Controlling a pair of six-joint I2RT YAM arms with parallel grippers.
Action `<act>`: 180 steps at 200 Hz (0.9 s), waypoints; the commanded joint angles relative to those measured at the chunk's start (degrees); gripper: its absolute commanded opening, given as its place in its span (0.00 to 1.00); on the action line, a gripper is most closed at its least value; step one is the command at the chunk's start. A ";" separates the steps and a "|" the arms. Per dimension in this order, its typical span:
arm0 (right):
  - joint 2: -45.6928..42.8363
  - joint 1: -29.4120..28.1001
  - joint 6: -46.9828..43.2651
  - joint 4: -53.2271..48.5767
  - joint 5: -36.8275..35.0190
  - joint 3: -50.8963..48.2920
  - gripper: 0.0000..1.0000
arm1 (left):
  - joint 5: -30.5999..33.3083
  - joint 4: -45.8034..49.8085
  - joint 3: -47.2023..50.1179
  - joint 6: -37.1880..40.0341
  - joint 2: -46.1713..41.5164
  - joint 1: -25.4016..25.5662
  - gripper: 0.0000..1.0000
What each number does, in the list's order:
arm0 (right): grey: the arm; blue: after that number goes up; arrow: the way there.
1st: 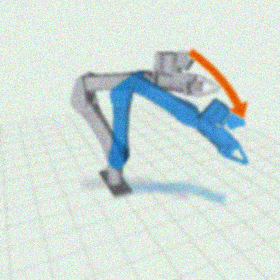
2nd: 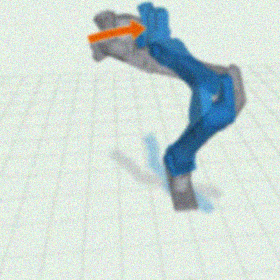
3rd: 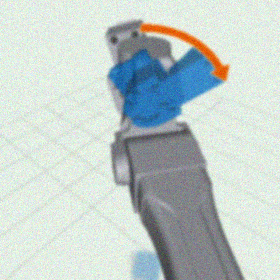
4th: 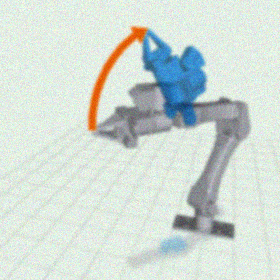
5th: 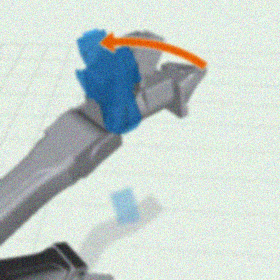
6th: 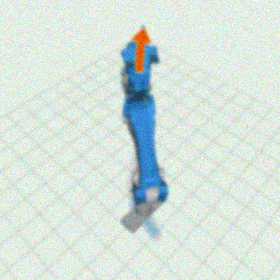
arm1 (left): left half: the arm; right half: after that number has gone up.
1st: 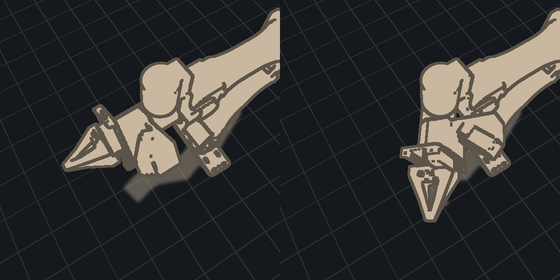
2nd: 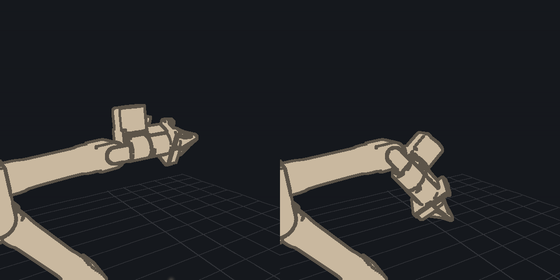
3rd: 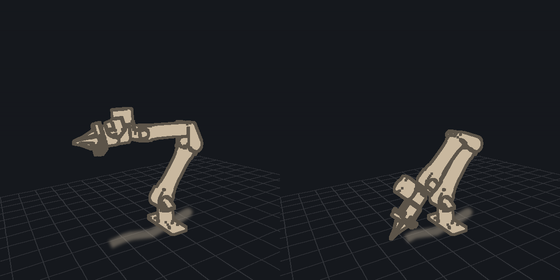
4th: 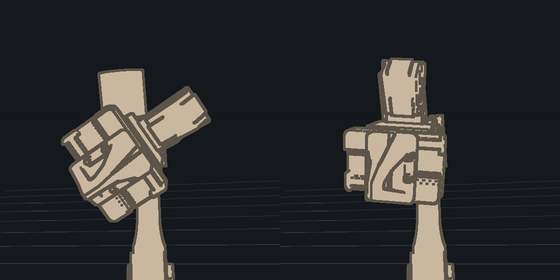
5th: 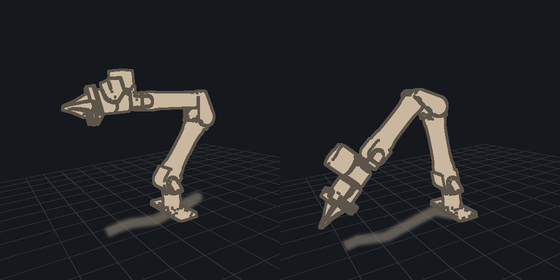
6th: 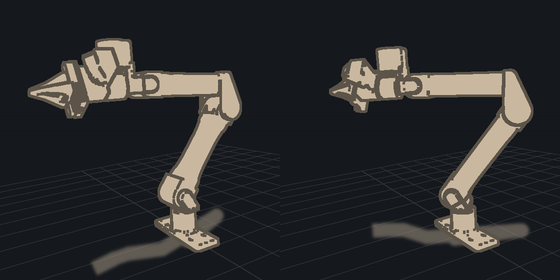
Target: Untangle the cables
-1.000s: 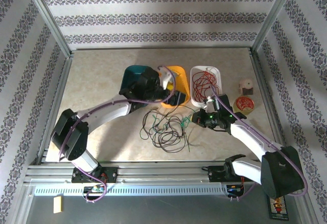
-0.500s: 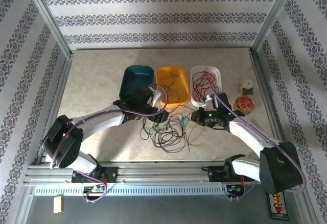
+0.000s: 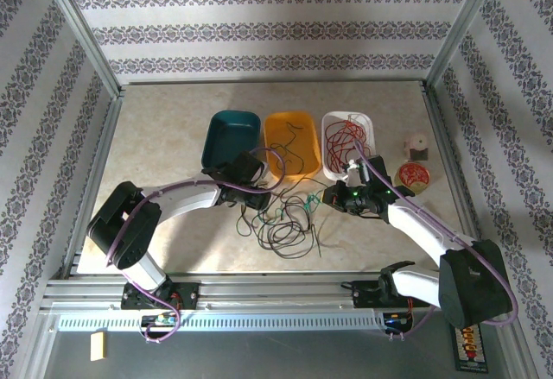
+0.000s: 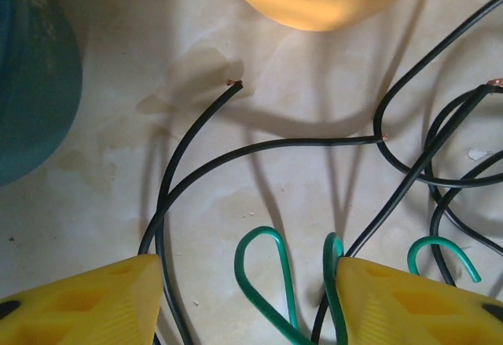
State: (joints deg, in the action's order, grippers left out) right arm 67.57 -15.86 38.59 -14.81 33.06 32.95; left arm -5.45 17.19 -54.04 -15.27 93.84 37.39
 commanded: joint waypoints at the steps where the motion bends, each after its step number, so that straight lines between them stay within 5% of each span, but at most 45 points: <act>1: 0.14 0.30 -0.28 0.77 0.60 0.89 0.00 | 1.52 -1.19 -2.03 -1.12 1.01 -0.38 0.53; 20: -0.06 0.29 -0.01 0.93 0.41 0.72 0.00 | 0.78 -2.37 -2.58 -0.97 1.58 -0.13 0.46; 48: -0.39 0.28 0.17 0.85 0.35 0.39 0.00 | -0.18 -2.36 -3.16 -0.65 1.29 -0.03 0.14; 75: -0.95 0.27 0.30 0.96 0.03 -0.03 0.00 | -0.31 -0.53 -3.10 0.96 -1.76 0.14 0.00; 158: 0.02 -0.05 -0.03 2.23 0.05 0.55 0.00 | -0.84 -13.23 2.24 3.46 -20.97 1.46 0.00; 180: -0.54 -0.14 -0.09 2.33 -1.29 0.54 0.00 | 6.53 -16.60 0.33 3.74 -20.41 1.80 0.00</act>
State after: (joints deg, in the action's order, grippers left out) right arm 67.46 -15.86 38.76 -13.61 32.91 32.95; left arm -4.86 6.98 -52.12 -11.99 72.86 38.33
